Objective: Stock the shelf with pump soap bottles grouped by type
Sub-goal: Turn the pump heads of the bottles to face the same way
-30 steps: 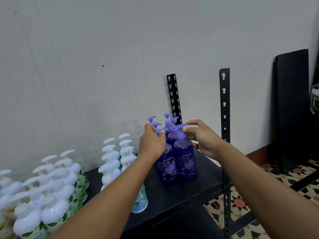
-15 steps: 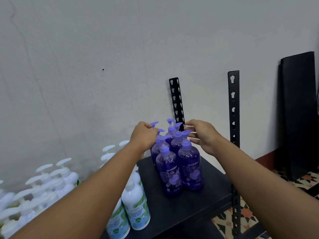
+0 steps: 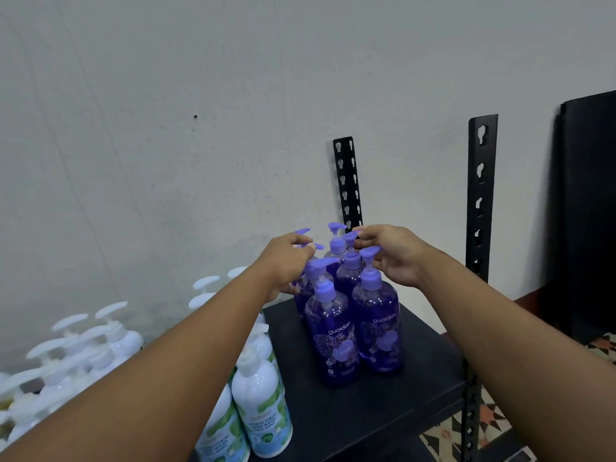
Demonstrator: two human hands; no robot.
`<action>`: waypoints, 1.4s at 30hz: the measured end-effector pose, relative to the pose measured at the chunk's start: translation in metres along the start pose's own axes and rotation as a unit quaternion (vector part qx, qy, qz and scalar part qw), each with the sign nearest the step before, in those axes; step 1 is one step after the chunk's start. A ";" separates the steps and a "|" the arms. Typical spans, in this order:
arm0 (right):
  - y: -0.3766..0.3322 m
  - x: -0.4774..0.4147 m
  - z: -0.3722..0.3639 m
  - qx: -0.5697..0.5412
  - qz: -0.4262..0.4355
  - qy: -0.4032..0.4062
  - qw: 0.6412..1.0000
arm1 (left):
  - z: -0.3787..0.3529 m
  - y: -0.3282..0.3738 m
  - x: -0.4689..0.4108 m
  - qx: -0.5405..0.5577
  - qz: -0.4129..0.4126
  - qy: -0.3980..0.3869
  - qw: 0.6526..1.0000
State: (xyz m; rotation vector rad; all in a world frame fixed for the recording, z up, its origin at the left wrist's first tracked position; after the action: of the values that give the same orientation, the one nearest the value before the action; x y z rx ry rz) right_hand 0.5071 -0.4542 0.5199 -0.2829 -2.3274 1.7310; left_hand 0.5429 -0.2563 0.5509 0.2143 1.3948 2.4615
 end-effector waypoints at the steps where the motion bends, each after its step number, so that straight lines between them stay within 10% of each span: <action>1: 0.000 -0.001 0.001 0.002 0.002 0.000 1.000 | 0.000 0.000 -0.001 -0.003 -0.003 0.004 1.000; 25: -0.002 0.000 0.005 -0.061 -0.029 -0.002 0.998 | -0.002 0.001 -0.008 -0.058 -0.018 0.069 0.996; 42: -0.044 -0.048 -0.018 0.247 -0.016 -0.025 0.969 | 0.031 -0.002 -0.046 -0.014 -0.021 0.118 0.993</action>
State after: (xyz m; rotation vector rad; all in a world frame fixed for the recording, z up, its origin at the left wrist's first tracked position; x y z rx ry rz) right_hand 0.5575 -0.4637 0.5641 -0.1107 -1.8295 2.2414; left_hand 0.5950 -0.2453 0.5659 -0.1167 1.4382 2.5351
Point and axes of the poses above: each hand's wrist, its own x-axis away from the middle knuckle, its own z-axis out of the back of the hand, y = z × x, the point moved 4 cm from there along -x, towards the middle knuckle, and after that the axes turned 3 degrees about -x, right-handed, at the moved point
